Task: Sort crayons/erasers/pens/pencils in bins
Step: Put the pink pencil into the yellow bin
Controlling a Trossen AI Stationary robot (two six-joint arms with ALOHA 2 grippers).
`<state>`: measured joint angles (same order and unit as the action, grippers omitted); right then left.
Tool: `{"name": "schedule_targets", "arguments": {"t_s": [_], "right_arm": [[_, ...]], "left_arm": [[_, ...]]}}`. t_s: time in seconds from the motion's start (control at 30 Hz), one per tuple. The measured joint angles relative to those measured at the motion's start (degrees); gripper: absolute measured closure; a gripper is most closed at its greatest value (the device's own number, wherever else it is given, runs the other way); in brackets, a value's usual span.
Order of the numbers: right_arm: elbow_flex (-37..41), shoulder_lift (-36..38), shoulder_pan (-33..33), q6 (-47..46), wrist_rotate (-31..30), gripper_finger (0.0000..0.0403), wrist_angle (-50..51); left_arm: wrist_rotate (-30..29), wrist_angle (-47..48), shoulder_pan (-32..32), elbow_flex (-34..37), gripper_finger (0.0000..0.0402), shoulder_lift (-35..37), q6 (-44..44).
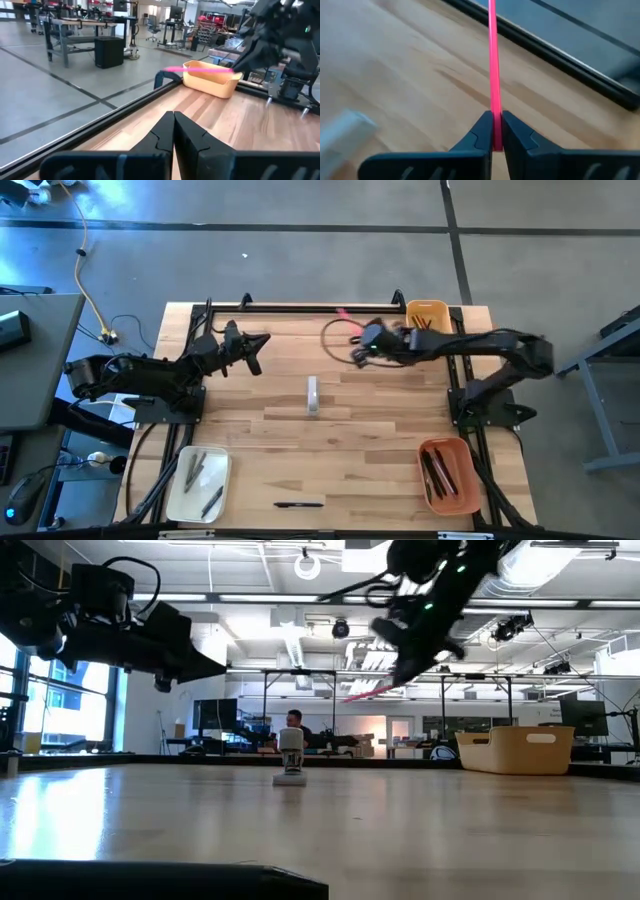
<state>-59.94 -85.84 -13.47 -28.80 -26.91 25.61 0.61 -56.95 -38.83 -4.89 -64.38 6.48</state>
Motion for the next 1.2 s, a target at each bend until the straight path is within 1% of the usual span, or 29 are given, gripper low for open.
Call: {"name": "schedule_targets", "arguments": {"t_s": [0.17,0.3,0.33,0.4,0.57,0.67,0.73,0.83,1.0,1.1,1.2], "right_arm": [[-0.04,10.54,-0.45,-10.33,-6.38,0.0391,24.34],[-0.03,15.93,-2.37,-19.69,-9.27,0.0391,42.34],[0.22,16.77,-2.95,-20.76,-9.9,0.0391,45.04],[2.22,18.42,-4.59,-21.34,-10.08,0.0391,47.14],[11.28,22.02,-9.47,-17.3,-6.97,0.0391,41.36],[16.48,23.73,-13.08,-13.65,-6.42,0.0391,35.06],[19.29,24.47,-15.92,-10.61,-4.74,0.0391,30.59],[22.71,24.44,-19.8,-6.88,-3.88,0.0391,24.44],[25.96,23.91,-25.63,-1.17,-1.44,0.0391,15.35],[26.27,23.65,-28.11,0.66,-1.14,0.0391,13.83],[26.27,23.67,-29.94,1.86,0.51,0.0391,13.68]], "left_arm": [[0.19,0.07,0.29,0.0,0.0401,-0.02,-0.05],[0.19,0.07,0.84,0.0,0.0401,-0.02,-0.24],[0.19,0.07,1.01,0.0,0.0401,-0.02,-0.24],[0.19,0.07,1.19,0.0,0.0401,-0.02,-0.65],[0.18,0.04,1.87,0.0,0.0402,-0.04,-1.28],[0.17,0.02,2.32,0.0,0.0401,-0.07,-1.4],[0.19,-0.09,2.59,0.0,0.0402,-0.07,-1.9],[0.19,-0.11,2.94,0.0,0.0402,-0.07,-2.19],[0.19,-0.07,2.96,0.0,0.0402,-0.07,-2.95],[0.54,-0.02,2.99,0.0,0.0402,-0.07,-3.26],[1.03,0.08,2.99,0.0,0.0402,-0.07,-3.52]]}}
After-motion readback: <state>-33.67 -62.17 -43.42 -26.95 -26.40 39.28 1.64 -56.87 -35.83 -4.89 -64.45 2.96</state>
